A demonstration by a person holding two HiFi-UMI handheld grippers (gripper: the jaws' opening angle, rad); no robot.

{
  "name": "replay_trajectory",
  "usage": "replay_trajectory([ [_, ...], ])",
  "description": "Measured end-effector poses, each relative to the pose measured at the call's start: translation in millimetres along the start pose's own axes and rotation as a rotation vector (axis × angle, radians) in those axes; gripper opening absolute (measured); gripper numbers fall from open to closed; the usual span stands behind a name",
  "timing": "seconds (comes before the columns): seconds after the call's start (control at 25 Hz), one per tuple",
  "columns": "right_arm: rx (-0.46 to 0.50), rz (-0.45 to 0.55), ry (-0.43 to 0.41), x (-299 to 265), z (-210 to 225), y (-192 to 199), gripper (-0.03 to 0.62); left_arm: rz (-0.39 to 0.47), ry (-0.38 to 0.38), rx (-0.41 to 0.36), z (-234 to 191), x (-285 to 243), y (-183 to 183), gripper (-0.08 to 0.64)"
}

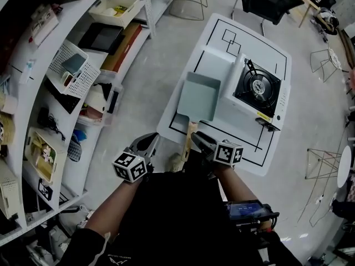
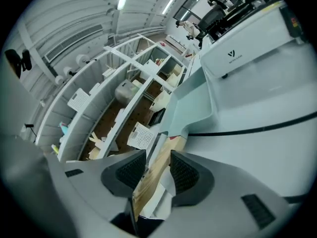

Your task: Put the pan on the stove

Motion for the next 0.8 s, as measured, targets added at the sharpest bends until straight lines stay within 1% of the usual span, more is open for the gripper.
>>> replay_trajectory([
  [0.16,-0.034,-0.052,0.002,-11.9,0.8,2.8,0.203,-0.007,-0.008,-0.001,0.0,-0.6,0.9,0.009],
  [0.28,-0.046,-0.086,0.0,-18.5,2.0,6.7,0.216,-0.013,-0.016,-0.003,0.6,1.1,0.1,0.009],
  [0.48,-0.1,-0.126,-0.02,-29.6,5.7,7.9,0.218,-0.015,-0.039,0.006,-4.3,4.2,-0.3,0.009],
  [0.64,-0.154,-0.157,-0.049,-38.2,3.4,8.8,0.221,-0.049,-0.062,0.005,-5.9,5.9,1.0,0.009],
  [0.8,-0.191,-0.183,-0.064,-41.3,4.2,8.9,0.221,-0.03,-0.054,0.01,-6.0,4.0,-1.8,0.009],
])
Point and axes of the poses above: the fingertips, and each gripper's own axes: x backward along the fingers, z to its right, y out of its underside, the point moved 3 cm from there along x, backward along the fingers, and after that the axes turned 12 degrees about y, right-handed, at the moved point
